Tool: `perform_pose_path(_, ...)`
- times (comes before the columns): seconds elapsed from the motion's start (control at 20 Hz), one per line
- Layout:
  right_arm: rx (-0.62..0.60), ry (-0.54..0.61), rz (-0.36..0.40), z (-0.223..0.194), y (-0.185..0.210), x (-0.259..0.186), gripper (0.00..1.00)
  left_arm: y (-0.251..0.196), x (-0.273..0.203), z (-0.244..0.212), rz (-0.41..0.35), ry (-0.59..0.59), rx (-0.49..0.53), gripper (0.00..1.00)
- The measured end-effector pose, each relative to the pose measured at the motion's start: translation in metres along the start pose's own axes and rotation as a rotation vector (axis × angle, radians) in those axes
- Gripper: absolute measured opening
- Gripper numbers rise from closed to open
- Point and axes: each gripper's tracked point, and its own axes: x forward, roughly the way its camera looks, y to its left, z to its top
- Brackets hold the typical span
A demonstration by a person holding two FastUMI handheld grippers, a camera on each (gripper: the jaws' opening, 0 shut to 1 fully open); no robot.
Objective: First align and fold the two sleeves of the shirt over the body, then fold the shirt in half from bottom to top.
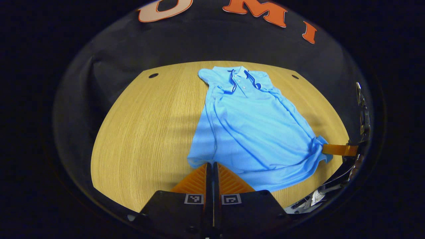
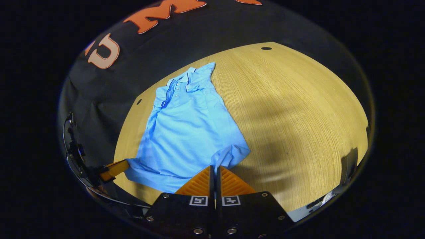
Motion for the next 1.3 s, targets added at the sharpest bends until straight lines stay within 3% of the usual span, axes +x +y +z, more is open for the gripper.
perform_pose_path(0.35, 0.042, -0.086, 0.059, 0.074, 0.037, 0.009, 0.01, 0.005, 0.007, 0.077, -0.036, -0.100, 0.025, 0.06)
perform_pose_path(0.7, 0.107, -0.188, 0.110, 0.167, 0.060, 0.022, 0.01, 0.016, 0.030, 0.157, -0.073, -0.175, -0.016, 0.05)
perform_pose_path(1.3, 0.000, -0.265, 0.064, 0.309, 0.072, 0.104, 0.01, 0.059, 0.136, 0.309, -0.078, -0.272, -0.062, 0.06)
